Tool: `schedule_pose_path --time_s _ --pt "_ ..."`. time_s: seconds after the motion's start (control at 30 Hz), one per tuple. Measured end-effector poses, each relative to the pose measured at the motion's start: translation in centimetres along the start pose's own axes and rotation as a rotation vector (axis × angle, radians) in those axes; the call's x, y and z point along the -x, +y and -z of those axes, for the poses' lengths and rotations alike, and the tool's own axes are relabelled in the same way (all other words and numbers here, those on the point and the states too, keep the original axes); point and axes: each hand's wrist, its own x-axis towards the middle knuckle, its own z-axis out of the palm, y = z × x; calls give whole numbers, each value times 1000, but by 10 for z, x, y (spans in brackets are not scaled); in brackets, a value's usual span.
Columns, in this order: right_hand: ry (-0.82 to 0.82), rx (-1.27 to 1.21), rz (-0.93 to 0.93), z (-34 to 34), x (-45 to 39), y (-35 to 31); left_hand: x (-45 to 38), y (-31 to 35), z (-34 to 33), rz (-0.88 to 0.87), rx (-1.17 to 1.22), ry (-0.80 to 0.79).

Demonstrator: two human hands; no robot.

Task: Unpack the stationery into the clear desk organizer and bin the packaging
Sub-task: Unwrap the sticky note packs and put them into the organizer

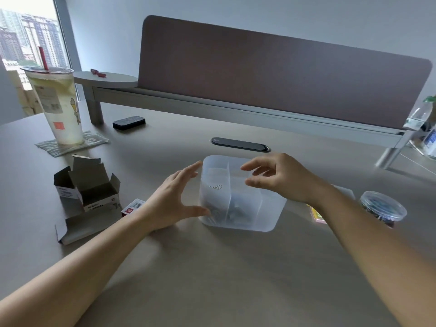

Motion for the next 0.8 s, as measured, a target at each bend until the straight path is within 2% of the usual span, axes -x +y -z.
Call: schedule_pose_path --time_s 0.17,0.23,0.3,0.4,0.53,0.63,0.8 --pt "268 88 76 -5 59 5 27 29 7 -26 -254 83" --pt "320 128 69 -12 87 16 44 42 1 -72 -308 85" --pt "271 173 0 -22 114 29 61 54 -11 -114 -337 52" --pt "107 262 -157 -33 143 53 77 68 -34 -153 -365 -27" --pt "2 277 -259 -36 158 71 77 80 -65 -114 -461 -268" --pt "93 278 -251 -33 152 82 67 86 -78 -87 -547 -391" --pt "277 327 -339 -24 125 109 63 82 -78 -95 -585 -385"
